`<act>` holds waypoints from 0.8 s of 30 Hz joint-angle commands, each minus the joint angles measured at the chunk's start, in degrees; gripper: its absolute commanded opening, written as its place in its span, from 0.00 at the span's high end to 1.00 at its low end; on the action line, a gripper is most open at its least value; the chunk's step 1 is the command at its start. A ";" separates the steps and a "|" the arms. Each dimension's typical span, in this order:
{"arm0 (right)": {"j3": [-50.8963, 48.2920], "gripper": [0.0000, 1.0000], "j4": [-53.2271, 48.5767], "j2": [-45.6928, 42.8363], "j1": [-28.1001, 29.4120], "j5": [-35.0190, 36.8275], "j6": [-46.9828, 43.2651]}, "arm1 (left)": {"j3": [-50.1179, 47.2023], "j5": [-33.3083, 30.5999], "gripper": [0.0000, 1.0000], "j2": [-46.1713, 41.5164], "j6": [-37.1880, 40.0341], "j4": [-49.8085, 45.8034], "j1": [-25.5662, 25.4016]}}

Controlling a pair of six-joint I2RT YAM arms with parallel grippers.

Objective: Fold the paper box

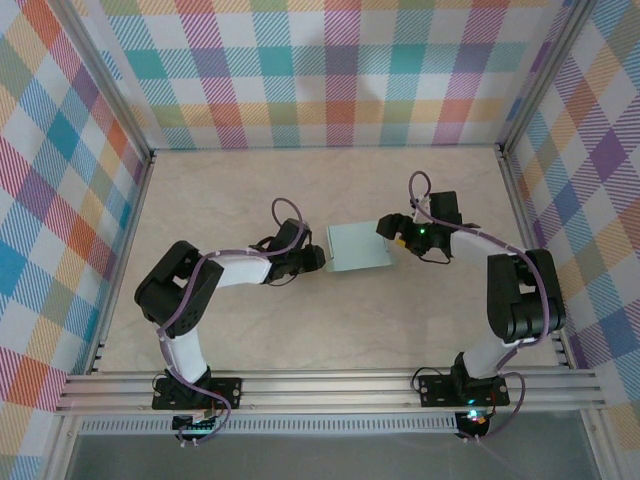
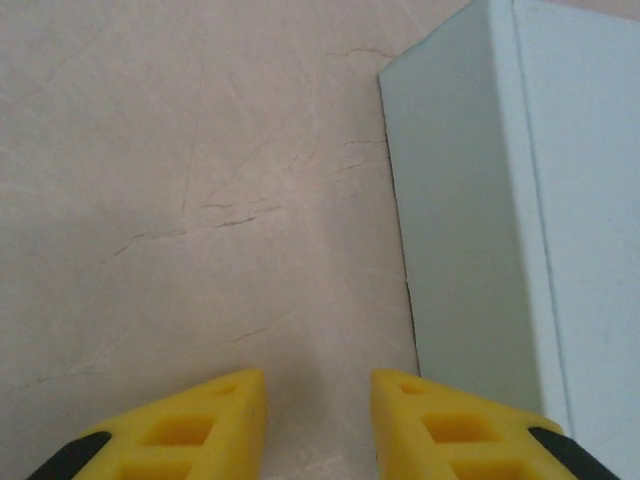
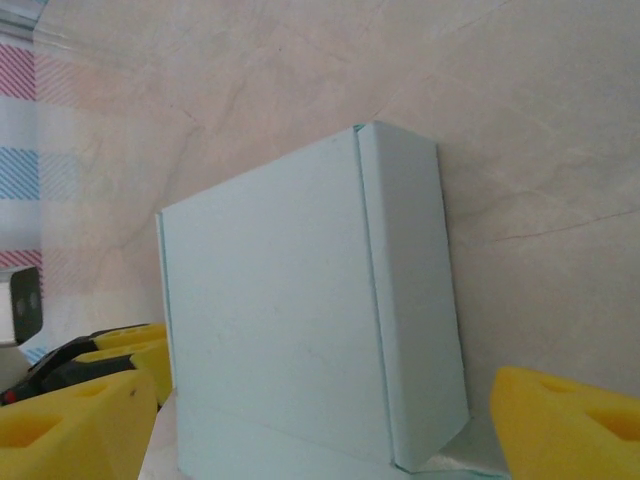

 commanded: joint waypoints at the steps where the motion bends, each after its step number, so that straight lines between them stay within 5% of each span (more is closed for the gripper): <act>1: 1.39 0.14 -0.15 1.33 -0.71 -3.75 -1.10 | -1.99 2.96 0.66 -2.41 -1.08 3.66 1.25; 12: -0.36 0.13 0.91 1.83 -1.41 -4.25 -0.87 | 1.79 6.08 0.48 -2.76 -0.52 8.06 1.36; 24: -1.21 0.14 0.91 0.68 -2.12 -5.02 -0.51 | 5.12 4.06 0.69 3.87 -2.36 5.13 1.44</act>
